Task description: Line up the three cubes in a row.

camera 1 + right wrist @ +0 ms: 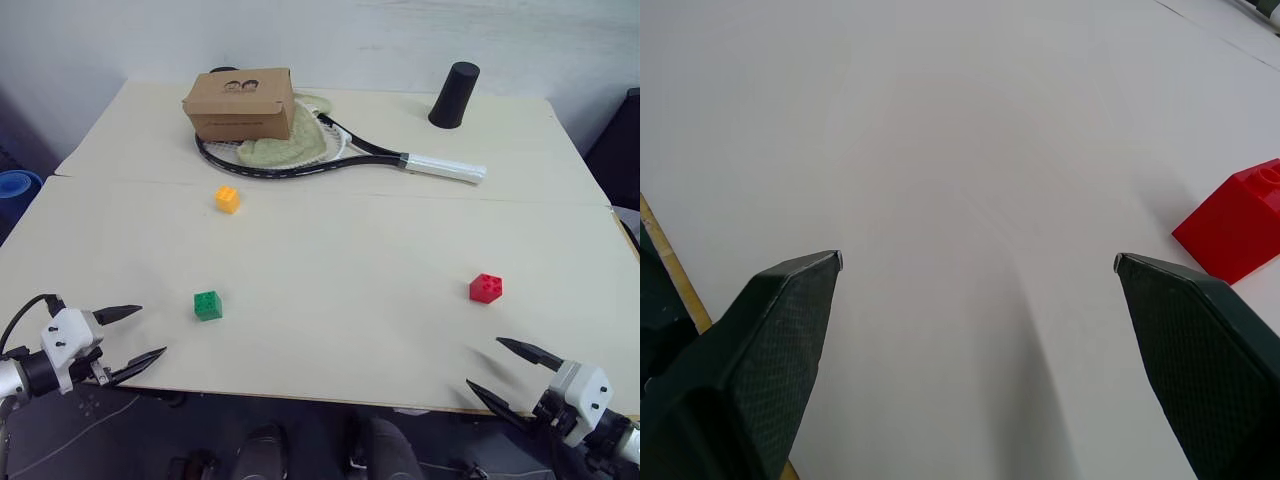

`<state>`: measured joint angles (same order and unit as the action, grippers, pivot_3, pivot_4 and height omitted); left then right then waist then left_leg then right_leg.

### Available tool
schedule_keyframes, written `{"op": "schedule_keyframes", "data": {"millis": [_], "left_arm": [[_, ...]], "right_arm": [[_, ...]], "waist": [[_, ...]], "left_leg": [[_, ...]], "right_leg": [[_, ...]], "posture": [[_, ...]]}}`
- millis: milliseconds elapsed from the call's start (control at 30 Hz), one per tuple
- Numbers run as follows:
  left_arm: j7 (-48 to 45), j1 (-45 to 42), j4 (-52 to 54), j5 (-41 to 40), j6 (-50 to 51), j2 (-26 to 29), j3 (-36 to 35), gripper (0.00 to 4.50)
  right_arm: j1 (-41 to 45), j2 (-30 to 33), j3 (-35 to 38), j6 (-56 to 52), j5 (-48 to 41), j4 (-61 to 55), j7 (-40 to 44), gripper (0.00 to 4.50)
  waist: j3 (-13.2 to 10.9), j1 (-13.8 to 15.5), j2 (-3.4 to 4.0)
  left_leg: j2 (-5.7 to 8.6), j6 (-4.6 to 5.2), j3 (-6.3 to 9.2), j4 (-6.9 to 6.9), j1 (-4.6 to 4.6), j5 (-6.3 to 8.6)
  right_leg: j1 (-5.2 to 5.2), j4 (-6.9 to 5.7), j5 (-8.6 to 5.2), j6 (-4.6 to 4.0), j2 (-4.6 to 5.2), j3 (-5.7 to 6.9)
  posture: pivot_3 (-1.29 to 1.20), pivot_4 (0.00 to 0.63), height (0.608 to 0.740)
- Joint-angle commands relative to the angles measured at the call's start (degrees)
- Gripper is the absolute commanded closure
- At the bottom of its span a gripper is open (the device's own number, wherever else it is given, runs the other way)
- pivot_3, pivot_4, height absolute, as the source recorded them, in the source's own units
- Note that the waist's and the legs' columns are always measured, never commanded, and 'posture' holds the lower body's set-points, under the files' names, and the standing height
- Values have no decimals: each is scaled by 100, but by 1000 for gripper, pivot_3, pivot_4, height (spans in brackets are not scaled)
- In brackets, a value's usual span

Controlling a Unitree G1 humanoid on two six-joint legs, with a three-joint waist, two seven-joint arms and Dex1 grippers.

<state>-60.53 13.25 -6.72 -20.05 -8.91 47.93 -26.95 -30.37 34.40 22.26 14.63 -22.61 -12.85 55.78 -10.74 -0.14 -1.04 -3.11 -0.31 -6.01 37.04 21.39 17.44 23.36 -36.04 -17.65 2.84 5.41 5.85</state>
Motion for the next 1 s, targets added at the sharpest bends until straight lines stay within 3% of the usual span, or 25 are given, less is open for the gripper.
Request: {"op": "schedule_keyframes", "data": {"millis": [33,100,167,267,533,733,1000], "left_arm": [[19,23,65,-45,-101,37,-162,20],[-122,-16,288,-220,167,141,-106,20],[-529,-96,749,-719,1132,467,106,20],[-448,-329,1582,-727,868,216,474,20],[-261,-1104,2849,-1432,2013,-14,1251,20],[-472,-1185,2713,-1293,2109,48,1438,20],[-495,-1027,2804,-1093,2036,-35,1595,20]], "right_arm": [[-13,-75,-20,26,-75,-87,-64,0],[-53,-262,9,-280,-353,-220,-285,0],[-73,-603,182,-438,-456,-402,-811,0],[-211,-1073,335,-726,-556,-667,-1480,0],[-439,-2235,-146,-779,263,-1185,-2887,0],[707,-2511,-564,-1482,851,-1529,-4043,0],[2473,-2516,-903,-2650,1376,-826,-5007,0]], "waist": [[0,5,0],[0,6,-1],[7,23,-13],[7,37,8],[12,-72,16],[13,-160,14],[14,-150,13]], "left_leg": [[0,0,0,0,0,0],[0,0,0,-1,0,0],[-4,-2,3,-3,2,0],[1,-3,8,1,5,0],[-9,-17,-3,-3,-9,-4],[-7,-22,-19,-3,-20,-12],[-1,-35,-25,9,-13,-19]], "right_leg": [[0,0,0,0,0,0],[0,1,0,0,0,0],[1,-1,-2,-4,-1,2],[0,-3,-2,-4,6,2],[-1,-19,-6,-10,-10,-11],[13,-48,-9,-13,-14,-36],[22,-60,-16,-9,-17,-45]], "posture": [[0,150,740],[0,150,740],[0,150,740],[0,150,740],[0,150,740],[0,150,740],[0,150,740]]}}
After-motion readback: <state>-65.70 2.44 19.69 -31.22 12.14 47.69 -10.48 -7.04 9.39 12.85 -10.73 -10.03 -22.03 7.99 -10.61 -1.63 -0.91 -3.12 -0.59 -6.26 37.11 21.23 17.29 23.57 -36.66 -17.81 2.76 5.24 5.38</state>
